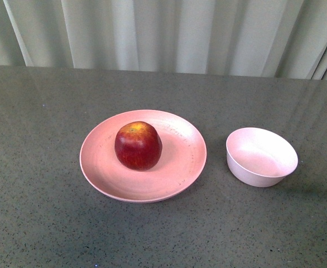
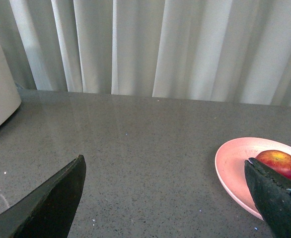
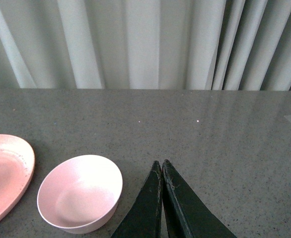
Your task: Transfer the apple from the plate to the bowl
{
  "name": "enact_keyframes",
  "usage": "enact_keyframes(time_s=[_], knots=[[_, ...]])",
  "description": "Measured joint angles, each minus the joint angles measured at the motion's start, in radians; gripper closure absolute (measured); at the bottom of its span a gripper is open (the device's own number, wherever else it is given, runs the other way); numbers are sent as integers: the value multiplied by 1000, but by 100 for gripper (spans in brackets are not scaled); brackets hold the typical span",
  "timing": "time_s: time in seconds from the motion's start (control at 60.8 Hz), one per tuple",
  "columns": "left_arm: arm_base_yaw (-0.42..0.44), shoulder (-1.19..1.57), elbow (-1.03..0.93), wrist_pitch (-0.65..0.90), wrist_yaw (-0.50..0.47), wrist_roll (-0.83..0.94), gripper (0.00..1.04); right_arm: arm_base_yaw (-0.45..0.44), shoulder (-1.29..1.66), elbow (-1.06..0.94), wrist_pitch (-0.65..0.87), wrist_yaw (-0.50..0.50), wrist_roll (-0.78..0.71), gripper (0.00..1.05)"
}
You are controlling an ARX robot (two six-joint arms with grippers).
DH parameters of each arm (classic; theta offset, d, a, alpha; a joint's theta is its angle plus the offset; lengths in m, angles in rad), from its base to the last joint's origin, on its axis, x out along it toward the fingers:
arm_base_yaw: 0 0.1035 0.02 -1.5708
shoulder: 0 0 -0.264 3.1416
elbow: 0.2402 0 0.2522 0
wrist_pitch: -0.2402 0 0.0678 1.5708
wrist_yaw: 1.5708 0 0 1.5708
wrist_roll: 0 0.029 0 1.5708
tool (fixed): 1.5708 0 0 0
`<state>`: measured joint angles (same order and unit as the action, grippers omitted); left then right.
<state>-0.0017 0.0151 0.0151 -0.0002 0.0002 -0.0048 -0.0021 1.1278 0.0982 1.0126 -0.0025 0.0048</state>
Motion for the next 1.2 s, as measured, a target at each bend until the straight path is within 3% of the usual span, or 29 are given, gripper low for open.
enact_keyframes(time_s=[0.28,0.592,1.201], knots=[[0,0,0,0,0,0,9,0,-220,-58,-161,0,0,103],[0,0,0,0,0,0,9,0,-550,-75,-447,0,0,103],[0,0,0,0,0,0,9,0,-841,-76,-725,0,0,103]])
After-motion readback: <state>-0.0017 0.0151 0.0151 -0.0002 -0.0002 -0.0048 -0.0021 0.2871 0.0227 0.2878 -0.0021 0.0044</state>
